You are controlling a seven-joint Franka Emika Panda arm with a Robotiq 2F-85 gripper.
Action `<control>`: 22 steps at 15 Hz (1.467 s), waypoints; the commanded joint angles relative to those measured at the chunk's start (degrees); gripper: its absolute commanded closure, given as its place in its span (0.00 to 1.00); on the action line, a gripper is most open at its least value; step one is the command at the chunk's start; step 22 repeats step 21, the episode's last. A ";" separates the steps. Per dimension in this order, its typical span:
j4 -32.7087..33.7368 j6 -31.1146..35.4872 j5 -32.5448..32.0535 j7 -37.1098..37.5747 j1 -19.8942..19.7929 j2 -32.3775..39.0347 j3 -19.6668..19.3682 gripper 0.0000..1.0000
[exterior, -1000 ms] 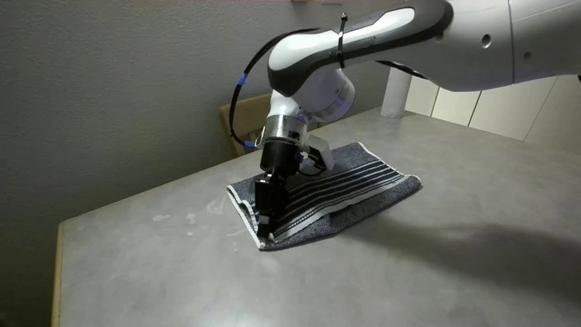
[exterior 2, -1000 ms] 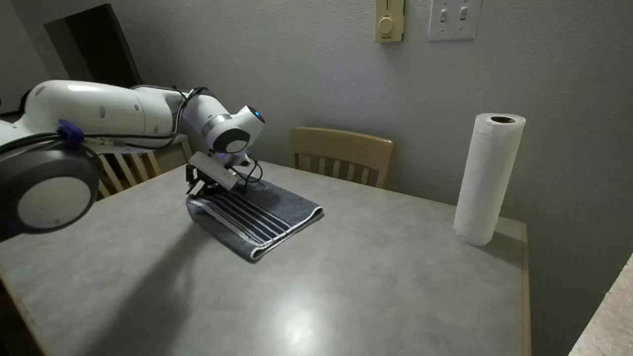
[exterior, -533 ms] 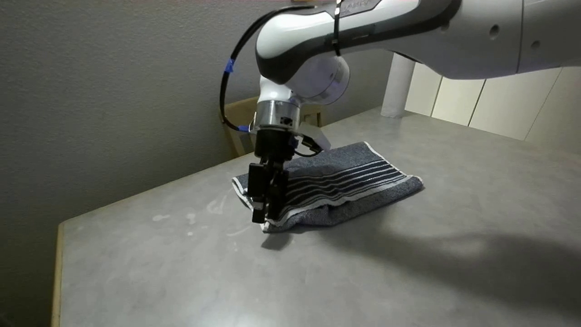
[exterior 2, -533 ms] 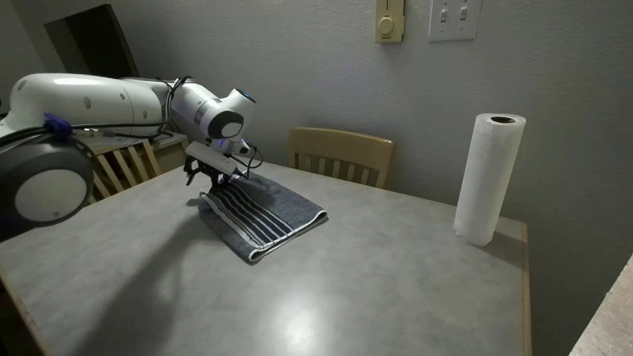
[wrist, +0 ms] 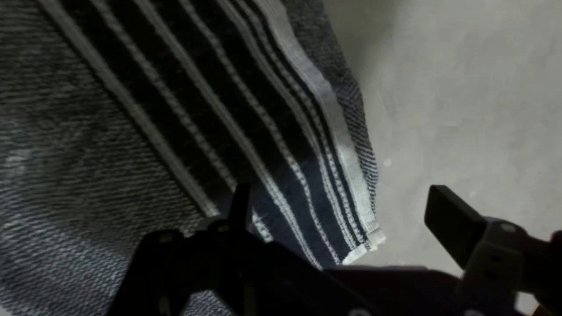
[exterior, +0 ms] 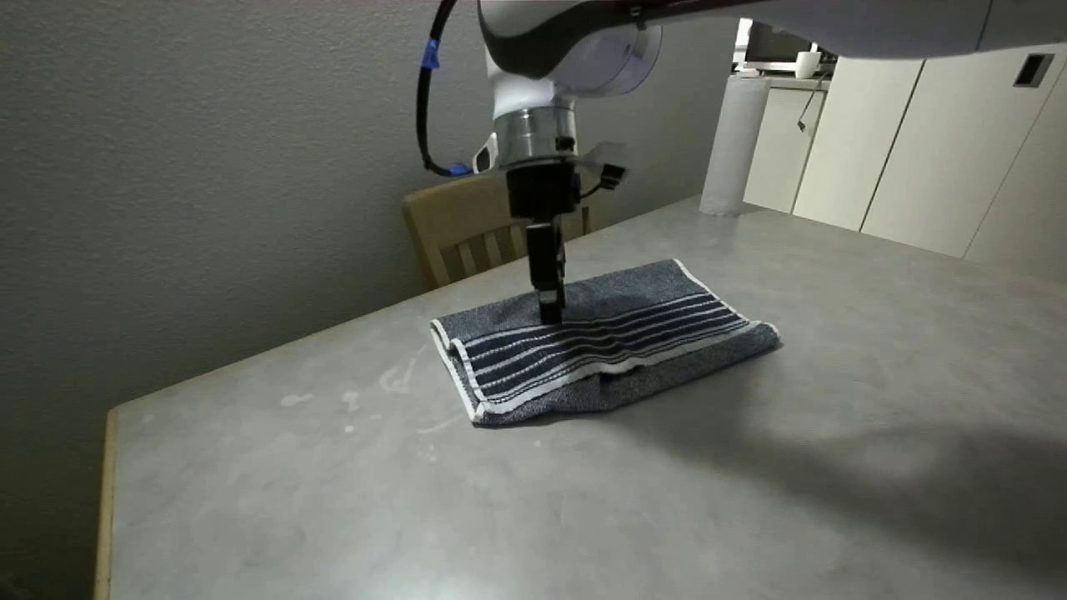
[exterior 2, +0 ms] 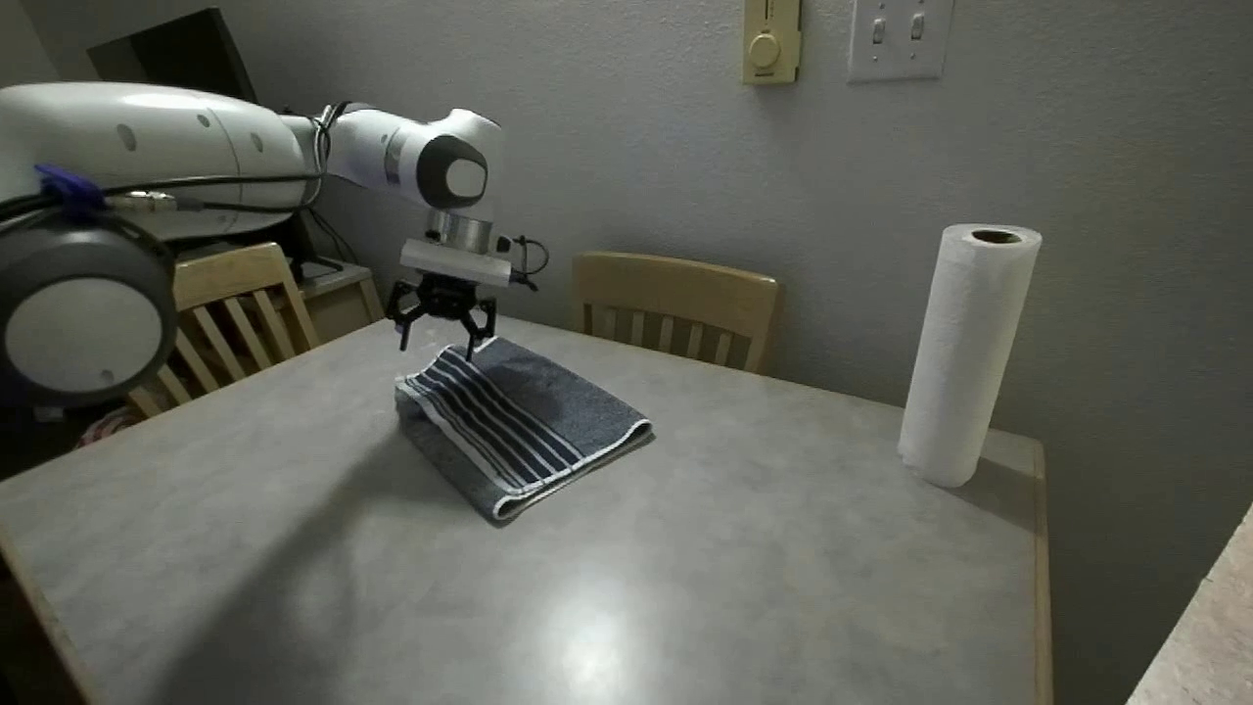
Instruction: Unfold the grey towel.
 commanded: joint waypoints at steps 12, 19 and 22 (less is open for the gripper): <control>0.04 -5.30 -9.83 -23.45 -5.47 -8.53 -6.76 0.00; -0.37 -5.69 -8.92 -21.83 -5.21 -8.21 -6.41 0.00; -0.37 -5.69 -8.92 -21.83 -5.20 -8.21 -6.41 0.00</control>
